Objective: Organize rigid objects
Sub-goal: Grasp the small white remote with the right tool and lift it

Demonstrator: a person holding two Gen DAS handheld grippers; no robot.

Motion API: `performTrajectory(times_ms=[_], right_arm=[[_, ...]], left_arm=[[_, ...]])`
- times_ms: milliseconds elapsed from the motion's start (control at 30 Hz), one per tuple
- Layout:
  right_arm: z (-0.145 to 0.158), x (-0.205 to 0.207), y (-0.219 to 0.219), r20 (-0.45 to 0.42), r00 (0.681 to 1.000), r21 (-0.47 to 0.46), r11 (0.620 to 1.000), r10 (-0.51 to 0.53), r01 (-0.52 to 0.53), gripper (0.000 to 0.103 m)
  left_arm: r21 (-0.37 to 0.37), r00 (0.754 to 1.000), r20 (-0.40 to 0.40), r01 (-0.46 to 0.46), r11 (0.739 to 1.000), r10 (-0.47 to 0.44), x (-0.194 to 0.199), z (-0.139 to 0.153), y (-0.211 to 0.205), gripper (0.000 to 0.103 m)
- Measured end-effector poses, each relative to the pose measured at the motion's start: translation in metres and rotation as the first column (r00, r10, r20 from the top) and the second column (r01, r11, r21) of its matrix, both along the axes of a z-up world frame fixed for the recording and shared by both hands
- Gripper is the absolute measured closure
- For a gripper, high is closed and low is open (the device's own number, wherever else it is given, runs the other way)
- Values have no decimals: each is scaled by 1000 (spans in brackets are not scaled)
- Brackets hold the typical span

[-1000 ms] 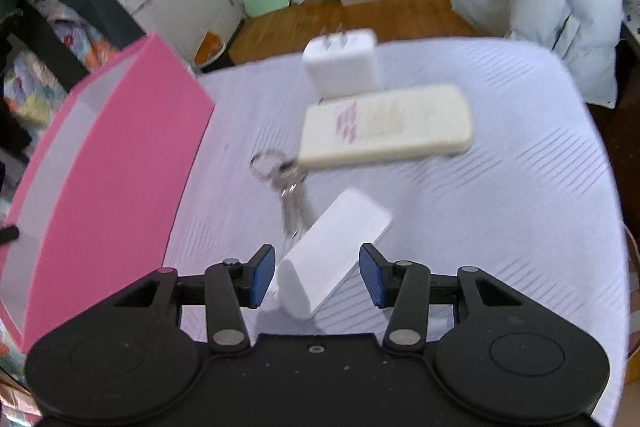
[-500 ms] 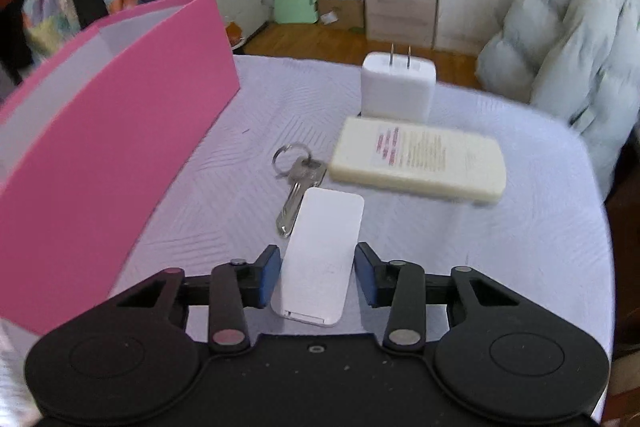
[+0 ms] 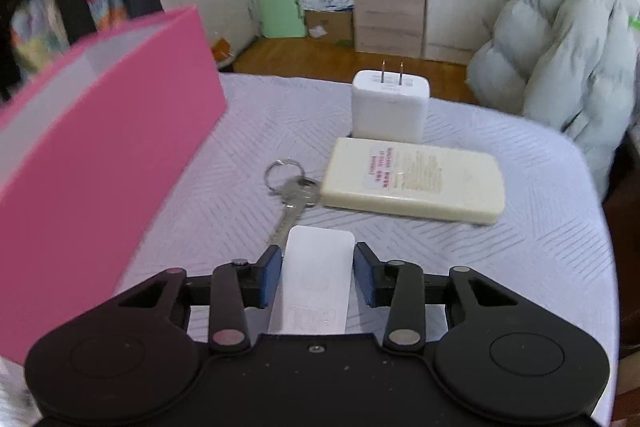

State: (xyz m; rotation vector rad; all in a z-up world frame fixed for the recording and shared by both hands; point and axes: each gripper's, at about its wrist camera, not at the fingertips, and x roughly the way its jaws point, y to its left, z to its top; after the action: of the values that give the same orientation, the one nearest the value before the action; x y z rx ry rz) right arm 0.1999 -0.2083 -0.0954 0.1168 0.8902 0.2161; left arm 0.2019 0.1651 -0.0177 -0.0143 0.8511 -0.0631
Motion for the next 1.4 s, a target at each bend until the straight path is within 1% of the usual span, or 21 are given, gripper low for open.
performTrajectory(times_ms=[133, 300, 333, 467, 600, 667, 733, 767, 800, 833, 867, 933, 967, 1000, 1033, 1133, 1200, 1267, 1300, 1333, 1400], right_arm=[[16, -14, -5, 68, 998, 43, 999, -2, -1, 58], [38, -26, 1, 151, 988, 91, 995, 28, -42, 59], [43, -28, 3, 165, 986, 95, 994, 40, -56, 97], [55, -29, 10, 197, 978, 92, 992, 66, -85, 100], [48, -22, 11, 150, 987, 96, 992, 64, -79, 100], [43, -18, 13, 120, 991, 110, 991, 64, -77, 94], [38, -16, 16, 115, 991, 98, 992, 70, -81, 94], [37, -14, 20, 126, 988, 70, 993, 90, -99, 92], [36, -11, 25, 125, 983, 32, 990, 136, -141, 91], [35, -6, 29, 119, 975, -10, 982, 187, -187, 77], [34, 0, 35, 114, 964, -61, 970, 240, -235, 60], [30, 15, 46, 99, 931, -187, 926, 350, -328, 49], [29, 22, 50, 89, 910, -241, 896, 404, -374, 49], [26, 29, 55, 68, 881, -286, 855, 469, -433, 49], [23, 36, 59, 48, 855, -314, 820, 517, -478, 49], [16, 61, 68, -17, 788, -325, 742, 616, -587, 48], [13, 72, 72, -33, 759, -321, 712, 651, -625, 44], [5, 83, 77, -74, 726, -313, 675, 684, -668, 41], [5, 86, 77, -65, 725, -303, 679, 686, -669, 38], [4, 92, 75, -75, 732, -284, 689, 677, -667, 36], [4, 105, 67, -117, 770, -182, 749, 627, -637, 37]], left_arm=[[6, 1000, 2, 0, 1000, 0, 0, 0, -1, 101], [5, 1000, 2, 0, 1000, 0, 0, 0, -1, 101], [4, 1000, 2, 1, 1000, -1, 0, 0, -1, 101], [5, 1000, 2, 0, 1000, 0, 0, 0, -1, 101], [4, 1000, 3, 0, 1000, 0, 0, 0, -1, 101], [1, 1000, 3, 1, 1000, -1, 0, 0, -1, 101], [0, 1000, 5, 3, 1000, -3, 0, 0, -3, 101], [0, 1000, 5, 4, 1000, -4, 0, 0, -3, 101], [0, 1000, 5, 6, 1000, -6, 1, 0, -4, 101], [-1, 1000, 4, 8, 1000, -8, 1, 0, -4, 101], [-1, 1000, 4, 9, 1000, -9, 1, 0, -4, 101], [-2, 1000, 3, 9, 1000, -9, 2, 1, -4, 101], [-2, 1000, 4, 9, 1000, -9, 1, 0, -4, 101], [0, 1000, 6, 9, 1000, -9, 1, 0, -5, 101], [-1, 1000, 8, 9, 1000, -9, 0, 0, -3, 101], [-6, 1000, 6, 6, 1000, -6, 0, 0, -2, 101], [-12, 1000, 5, 5, 1000, -5, 0, -1, -2, 101], [-12, 1000, 4, 5, 1000, -5, 0, -1, -1, 101], [-11, 1000, 5, 6, 1000, -6, 0, -1, -1, 101], [-11, 1000, 5, 6, 1000, -6, 0, -1, -1, 101], [-14, 1000, 4, 6, 1000, -6, 1, -2, 0, 101]])
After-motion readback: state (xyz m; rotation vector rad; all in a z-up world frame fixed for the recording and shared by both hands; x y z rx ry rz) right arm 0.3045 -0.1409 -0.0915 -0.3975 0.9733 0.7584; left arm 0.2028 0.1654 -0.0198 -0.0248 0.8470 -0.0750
